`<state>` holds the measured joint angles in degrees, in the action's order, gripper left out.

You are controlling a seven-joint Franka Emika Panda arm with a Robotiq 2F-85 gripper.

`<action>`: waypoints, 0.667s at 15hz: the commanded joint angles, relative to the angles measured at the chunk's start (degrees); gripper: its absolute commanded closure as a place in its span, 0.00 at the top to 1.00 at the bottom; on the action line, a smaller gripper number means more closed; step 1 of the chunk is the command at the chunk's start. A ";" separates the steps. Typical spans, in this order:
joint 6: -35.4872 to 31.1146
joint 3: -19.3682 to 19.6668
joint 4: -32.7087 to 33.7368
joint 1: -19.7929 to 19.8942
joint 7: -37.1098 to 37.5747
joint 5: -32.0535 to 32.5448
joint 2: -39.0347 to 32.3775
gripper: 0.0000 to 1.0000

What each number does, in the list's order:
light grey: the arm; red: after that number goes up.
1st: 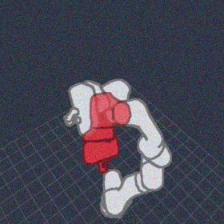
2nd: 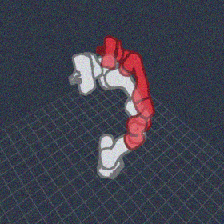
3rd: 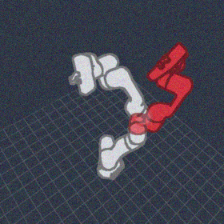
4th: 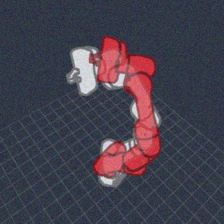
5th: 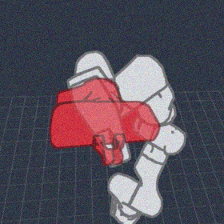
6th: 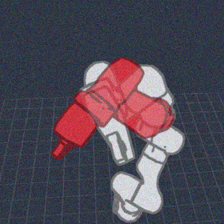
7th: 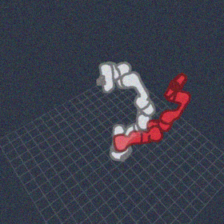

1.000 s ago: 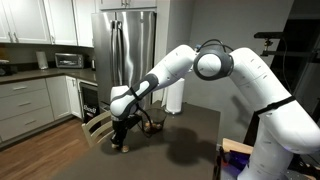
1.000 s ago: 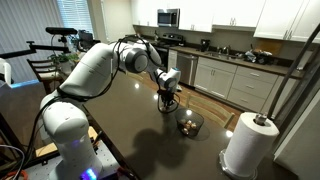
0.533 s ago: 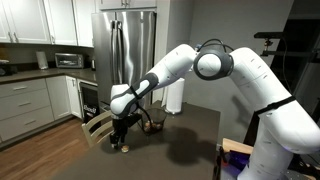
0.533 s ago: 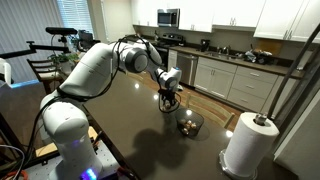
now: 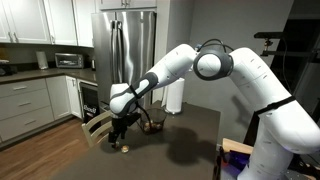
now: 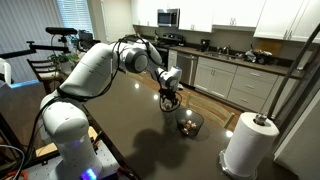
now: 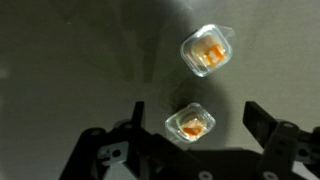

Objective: Move the basket to the right, pick up all the objects from the table and put them in the basket

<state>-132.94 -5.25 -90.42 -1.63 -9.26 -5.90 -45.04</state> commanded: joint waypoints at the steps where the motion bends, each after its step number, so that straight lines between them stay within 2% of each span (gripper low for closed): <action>1: 1.68 -0.54 2.25 0.40 -1.97 1.44 -1.39 1.00; 10: 1.20 -0.87 4.93 -0.26 -2.56 2.90 -4.36 1.00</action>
<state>-132.94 -5.91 -88.08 -1.73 -10.70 -4.49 -47.79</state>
